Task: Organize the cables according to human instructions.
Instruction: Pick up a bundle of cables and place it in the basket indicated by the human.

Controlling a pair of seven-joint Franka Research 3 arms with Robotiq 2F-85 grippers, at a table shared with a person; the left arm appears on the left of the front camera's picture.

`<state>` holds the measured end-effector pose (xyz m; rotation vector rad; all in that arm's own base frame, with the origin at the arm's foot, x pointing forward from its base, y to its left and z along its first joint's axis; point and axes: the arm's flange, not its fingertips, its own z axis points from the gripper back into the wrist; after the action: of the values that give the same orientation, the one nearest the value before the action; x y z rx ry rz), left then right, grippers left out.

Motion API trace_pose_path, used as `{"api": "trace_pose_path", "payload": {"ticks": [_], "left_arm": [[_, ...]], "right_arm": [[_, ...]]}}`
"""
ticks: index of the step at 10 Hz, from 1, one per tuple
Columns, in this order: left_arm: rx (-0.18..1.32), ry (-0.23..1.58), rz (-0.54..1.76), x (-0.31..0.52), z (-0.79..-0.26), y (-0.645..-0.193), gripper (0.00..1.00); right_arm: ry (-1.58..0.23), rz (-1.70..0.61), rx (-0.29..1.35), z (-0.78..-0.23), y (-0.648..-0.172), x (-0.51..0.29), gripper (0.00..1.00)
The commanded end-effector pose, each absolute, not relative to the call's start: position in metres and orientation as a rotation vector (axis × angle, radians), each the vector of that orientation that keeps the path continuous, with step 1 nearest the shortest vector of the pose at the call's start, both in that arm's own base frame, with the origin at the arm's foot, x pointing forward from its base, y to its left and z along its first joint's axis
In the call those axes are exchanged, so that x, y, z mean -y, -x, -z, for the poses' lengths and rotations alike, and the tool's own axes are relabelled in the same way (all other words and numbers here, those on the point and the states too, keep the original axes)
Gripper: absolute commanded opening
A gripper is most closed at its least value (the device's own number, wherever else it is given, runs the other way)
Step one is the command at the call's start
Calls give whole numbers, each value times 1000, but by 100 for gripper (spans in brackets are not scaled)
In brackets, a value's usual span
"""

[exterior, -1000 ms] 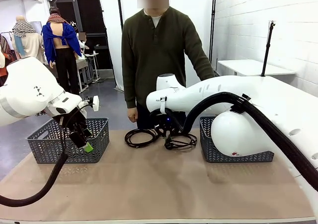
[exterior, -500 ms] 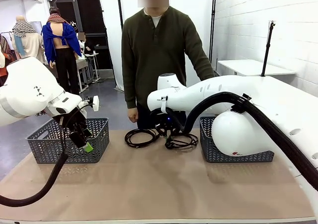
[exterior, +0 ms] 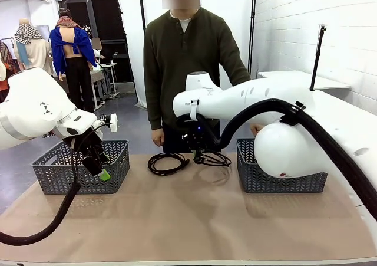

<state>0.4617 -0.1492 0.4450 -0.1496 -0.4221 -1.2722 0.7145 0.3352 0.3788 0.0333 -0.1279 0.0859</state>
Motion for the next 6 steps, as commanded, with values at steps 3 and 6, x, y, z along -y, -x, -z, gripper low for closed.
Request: {"api": "trace_pose_path", "payload": {"ticks": [3, 6], "left_arm": [[415, 154, 1273, 150, -448, -462, 100], [415, 154, 1273, 150, -448, -462, 100]], "right_arm": [[-86, -515, 112, -432, -681, -322, 0], [-32, -879, 85, -461, -666, -302, 0]]}}
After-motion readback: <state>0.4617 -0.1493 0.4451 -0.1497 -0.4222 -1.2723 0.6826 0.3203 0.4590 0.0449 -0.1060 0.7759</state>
